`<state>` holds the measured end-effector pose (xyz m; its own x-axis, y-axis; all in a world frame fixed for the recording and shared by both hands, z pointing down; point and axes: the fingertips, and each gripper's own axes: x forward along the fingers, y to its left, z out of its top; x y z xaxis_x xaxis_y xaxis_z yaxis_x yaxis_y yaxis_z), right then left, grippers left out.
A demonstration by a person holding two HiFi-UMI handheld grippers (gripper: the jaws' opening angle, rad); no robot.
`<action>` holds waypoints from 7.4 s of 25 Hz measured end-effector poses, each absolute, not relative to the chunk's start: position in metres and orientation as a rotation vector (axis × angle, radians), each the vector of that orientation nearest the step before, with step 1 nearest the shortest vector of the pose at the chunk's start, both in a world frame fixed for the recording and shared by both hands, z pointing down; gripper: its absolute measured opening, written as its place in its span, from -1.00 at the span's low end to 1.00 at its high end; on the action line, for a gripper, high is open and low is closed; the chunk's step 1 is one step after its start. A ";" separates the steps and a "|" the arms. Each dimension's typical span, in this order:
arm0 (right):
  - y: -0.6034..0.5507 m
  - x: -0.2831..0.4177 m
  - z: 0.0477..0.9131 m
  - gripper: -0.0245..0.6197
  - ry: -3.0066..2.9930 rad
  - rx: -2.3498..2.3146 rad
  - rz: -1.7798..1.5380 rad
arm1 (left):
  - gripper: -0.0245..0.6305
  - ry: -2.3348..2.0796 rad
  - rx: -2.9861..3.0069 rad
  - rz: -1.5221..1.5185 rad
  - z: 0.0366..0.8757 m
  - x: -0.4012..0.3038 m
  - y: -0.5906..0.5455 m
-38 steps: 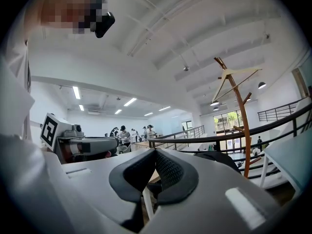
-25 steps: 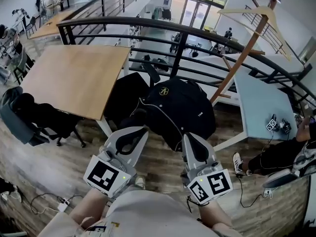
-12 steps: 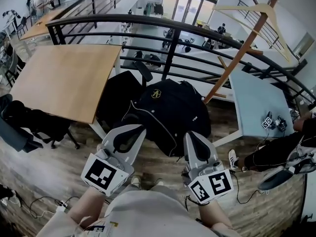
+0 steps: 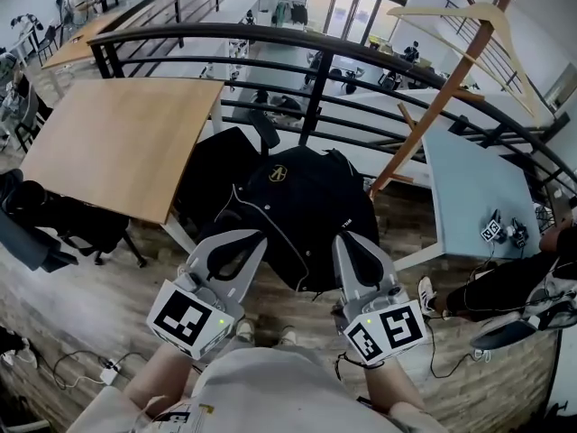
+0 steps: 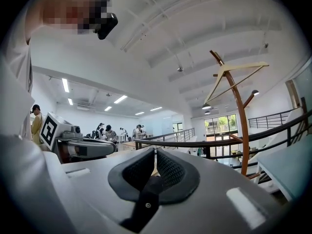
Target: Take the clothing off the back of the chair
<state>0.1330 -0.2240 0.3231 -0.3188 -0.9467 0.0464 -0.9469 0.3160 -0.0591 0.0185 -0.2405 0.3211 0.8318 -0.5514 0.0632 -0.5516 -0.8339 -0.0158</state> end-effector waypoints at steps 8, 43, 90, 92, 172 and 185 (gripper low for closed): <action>-0.245 0.160 0.331 -0.83 -2.524 1.790 0.098 | -0.95 -0.997 2.950 0.184 0.330 0.027 -0.254; -0.314 0.242 0.467 0.72 -2.438 1.506 0.435 | -0.11 -1.049 2.562 0.433 0.462 0.072 -0.230; -0.275 0.188 0.411 -0.81 -2.847 1.358 0.626 | -0.77 -0.772 2.583 0.177 0.426 0.083 -0.258; -0.273 0.182 0.395 -0.81 -2.882 1.373 0.560 | -0.78 -0.790 2.631 0.159 0.410 0.084 -0.259; -0.159 -0.211 0.293 -0.81 -3.307 0.170 0.244 | -0.78 -1.944 2.299 -0.061 0.314 -0.265 -0.100; -0.154 -0.203 0.318 -0.81 -3.271 0.196 0.306 | -0.78 -1.916 2.269 -0.050 0.339 -0.258 -0.095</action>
<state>-0.2026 -0.1535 0.3175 -0.9818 -0.1318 -0.1367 -0.1042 0.9758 -0.1925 -0.2584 -0.0950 0.3392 0.1732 -0.9813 0.0841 -0.9755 -0.1592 0.1516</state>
